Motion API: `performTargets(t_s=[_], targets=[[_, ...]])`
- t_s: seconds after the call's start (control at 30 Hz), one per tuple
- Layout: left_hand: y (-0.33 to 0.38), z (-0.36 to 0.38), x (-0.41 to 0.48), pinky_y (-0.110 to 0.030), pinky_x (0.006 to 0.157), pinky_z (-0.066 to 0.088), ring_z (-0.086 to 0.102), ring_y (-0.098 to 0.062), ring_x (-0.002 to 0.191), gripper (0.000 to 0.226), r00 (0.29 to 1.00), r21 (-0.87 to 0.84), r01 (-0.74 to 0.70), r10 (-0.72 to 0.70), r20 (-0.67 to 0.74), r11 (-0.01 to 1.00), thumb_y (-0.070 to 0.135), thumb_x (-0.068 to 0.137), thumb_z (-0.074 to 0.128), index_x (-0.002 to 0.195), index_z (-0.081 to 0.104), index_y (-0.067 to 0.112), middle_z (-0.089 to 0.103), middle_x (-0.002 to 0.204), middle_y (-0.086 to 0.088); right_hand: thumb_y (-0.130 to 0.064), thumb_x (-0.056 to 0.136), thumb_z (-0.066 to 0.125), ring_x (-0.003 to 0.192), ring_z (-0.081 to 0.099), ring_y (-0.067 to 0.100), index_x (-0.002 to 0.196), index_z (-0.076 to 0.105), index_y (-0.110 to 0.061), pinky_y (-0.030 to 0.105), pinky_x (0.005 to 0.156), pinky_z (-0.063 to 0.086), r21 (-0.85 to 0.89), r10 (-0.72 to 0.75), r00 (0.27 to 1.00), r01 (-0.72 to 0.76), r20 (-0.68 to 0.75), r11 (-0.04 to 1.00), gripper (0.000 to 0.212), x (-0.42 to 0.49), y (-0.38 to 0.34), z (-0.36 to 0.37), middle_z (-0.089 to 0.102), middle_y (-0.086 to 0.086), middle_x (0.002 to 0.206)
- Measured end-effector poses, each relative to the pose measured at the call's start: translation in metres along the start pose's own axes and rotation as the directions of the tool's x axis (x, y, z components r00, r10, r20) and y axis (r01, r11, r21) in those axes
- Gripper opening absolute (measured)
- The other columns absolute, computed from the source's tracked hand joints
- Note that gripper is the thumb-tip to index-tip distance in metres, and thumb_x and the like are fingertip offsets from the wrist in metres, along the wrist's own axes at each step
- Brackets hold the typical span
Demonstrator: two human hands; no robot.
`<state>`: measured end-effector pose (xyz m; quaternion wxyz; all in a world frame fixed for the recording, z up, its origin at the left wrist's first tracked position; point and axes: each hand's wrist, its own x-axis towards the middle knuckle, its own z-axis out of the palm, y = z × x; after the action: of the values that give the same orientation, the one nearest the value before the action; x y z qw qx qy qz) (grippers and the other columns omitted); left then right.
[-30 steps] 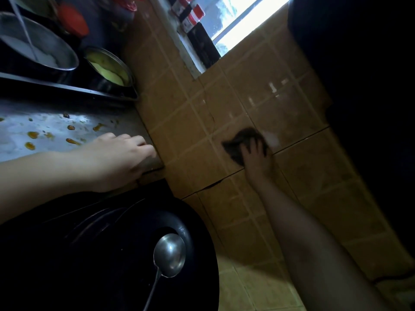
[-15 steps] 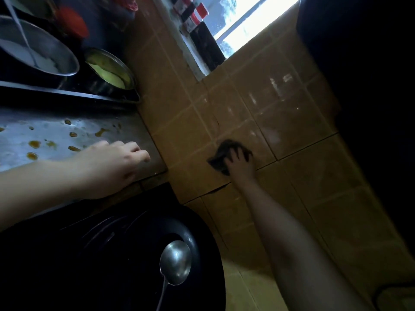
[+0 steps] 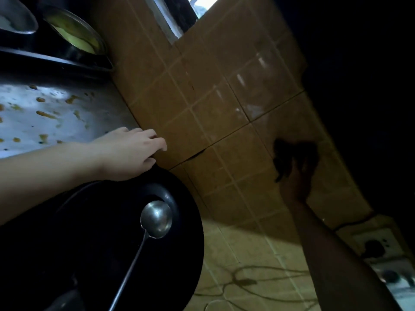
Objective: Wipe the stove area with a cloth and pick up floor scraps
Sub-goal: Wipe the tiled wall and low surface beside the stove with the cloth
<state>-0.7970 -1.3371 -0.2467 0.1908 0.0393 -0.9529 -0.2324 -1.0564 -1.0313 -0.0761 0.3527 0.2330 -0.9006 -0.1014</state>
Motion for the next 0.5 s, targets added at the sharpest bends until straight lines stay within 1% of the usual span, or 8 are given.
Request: performTargets(t_s=[0.07,0.13,0.17,0.2,0.3,0.37,0.43,0.5], targets=[[0.016,0.002,0.000,-0.034,0.094,0.040,0.047,-0.016,0.116,0.037,1.000,-0.018,-0.019,0.019,0.005,1.000,0.039,0.094,0.038,0.131,0.034,0.038,0.044,0.128,0.008,-0.005,0.091,0.048,0.145,0.007,0.034,0.144,0.032,-0.014,0.049,0.114,0.022,-0.140,-0.154,0.955,0.193,0.252,0.971,0.056,-0.035,0.022,0.010,0.013,0.015,0.157],[0.030,0.003,-0.001,-0.034,0.094,0.040,0.047,-0.017,0.117,0.036,0.999,-0.020,-0.036,0.036,0.009,0.999,0.040,0.095,0.039,0.130,0.033,0.038,0.043,0.128,0.008,-0.006,0.091,0.045,0.145,0.006,0.030,0.147,0.025,-0.021,0.047,0.116,0.018,-0.273,-0.237,0.821,0.422,0.519,0.865,0.061,-0.075,0.041,0.023,0.006,0.009,0.159],[0.037,0.005,-0.002,-0.034,0.094,0.040,0.047,-0.017,0.117,0.036,0.999,-0.014,-0.041,0.041,0.013,0.999,0.041,0.095,0.039,0.130,0.032,0.039,0.043,0.129,0.008,-0.007,0.091,0.045,0.145,0.005,0.029,0.147,0.024,-0.023,0.046,0.117,0.014,-0.308,-0.244,0.766,0.497,0.595,0.811,0.062,-0.093,0.050,0.030,0.004,0.007,0.159],[0.043,0.007,-0.004,-0.034,0.094,0.039,0.047,-0.017,0.117,0.036,0.999,-0.003,-0.045,0.045,0.016,0.999,0.041,0.095,0.039,0.130,0.032,0.039,0.042,0.129,0.008,-0.007,0.092,0.044,0.145,0.005,0.028,0.147,0.024,-0.024,0.046,0.118,0.011,-0.326,-0.236,0.750,0.518,0.617,0.791,0.061,-0.107,0.060,0.036,0.004,0.006,0.159],[0.057,0.013,-0.006,-0.033,0.093,0.040,0.047,-0.016,0.117,0.035,0.998,0.030,-0.054,0.054,0.031,0.998,0.041,0.096,0.038,0.130,0.031,0.039,0.041,0.130,0.009,-0.009,0.095,0.040,0.145,0.007,0.026,0.146,0.025,-0.024,0.045,0.118,0.010,-0.391,-0.184,0.807,0.454,0.561,0.801,0.056,-0.124,0.080,0.037,0.009,0.006,0.159],[0.064,0.014,-0.007,-0.034,0.093,0.041,0.048,-0.017,0.117,0.036,0.998,0.024,-0.045,0.045,0.032,0.999,0.041,0.096,0.038,0.131,0.033,0.038,0.042,0.131,0.008,-0.009,0.091,0.051,0.143,0.017,0.032,0.145,0.032,-0.019,0.049,0.116,0.019,-0.367,-0.212,0.859,0.406,0.466,0.837,0.058,-0.117,0.091,0.024,0.019,0.012,0.156],[0.069,0.015,-0.009,-0.035,0.094,0.042,0.049,-0.018,0.116,0.035,0.999,0.002,-0.030,0.029,0.035,1.000,0.040,0.095,0.040,0.130,0.035,0.038,0.043,0.130,0.007,0.002,0.082,0.061,0.136,0.029,0.044,0.137,0.045,-0.006,0.056,0.108,0.030,-0.267,-0.162,0.941,0.245,0.299,0.932,0.058,-0.103,0.101,0.007,0.034,0.024,0.147],[0.073,0.016,-0.013,-0.036,0.094,0.042,0.049,-0.019,0.115,0.035,0.998,-0.010,-0.006,0.006,0.061,1.000,0.039,0.095,0.041,0.130,0.036,0.037,0.044,0.128,0.007,0.007,0.085,0.055,0.139,0.022,0.045,0.138,0.043,-0.003,0.057,0.107,0.029,-0.118,-0.057,0.983,0.078,0.172,0.990,0.055,-0.090,0.110,-0.002,0.029,0.027,0.149]])
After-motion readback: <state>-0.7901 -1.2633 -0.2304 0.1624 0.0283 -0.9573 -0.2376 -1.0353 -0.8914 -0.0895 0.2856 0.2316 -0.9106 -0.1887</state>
